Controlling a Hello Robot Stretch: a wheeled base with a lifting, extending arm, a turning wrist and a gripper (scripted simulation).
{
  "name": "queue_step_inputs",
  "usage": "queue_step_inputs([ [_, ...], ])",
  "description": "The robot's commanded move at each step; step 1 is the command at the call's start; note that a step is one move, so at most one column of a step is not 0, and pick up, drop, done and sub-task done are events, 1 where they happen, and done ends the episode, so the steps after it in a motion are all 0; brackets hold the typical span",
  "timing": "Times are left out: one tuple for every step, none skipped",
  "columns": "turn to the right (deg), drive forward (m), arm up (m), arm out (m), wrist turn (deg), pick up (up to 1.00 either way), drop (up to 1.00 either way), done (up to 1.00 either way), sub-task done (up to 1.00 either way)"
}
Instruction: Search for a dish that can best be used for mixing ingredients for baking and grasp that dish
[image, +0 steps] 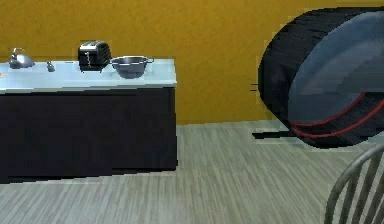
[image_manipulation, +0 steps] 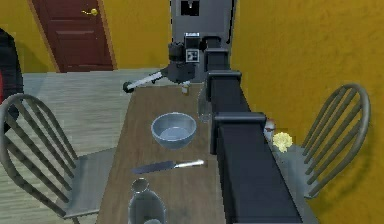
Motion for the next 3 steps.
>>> queue_step_inputs([
  [0.0, 0.00, 0.00, 0.00, 18.0, 0.00, 0.00, 0.00, 0.00],
  [0.0, 0.00, -0.28, 0.00, 0.0, 0.00, 0.00, 0.00, 0.00],
  [0.0, 0.00, 0.00, 0.00, 0.0, 1.00, 0.00, 0.00, 0.00],
])
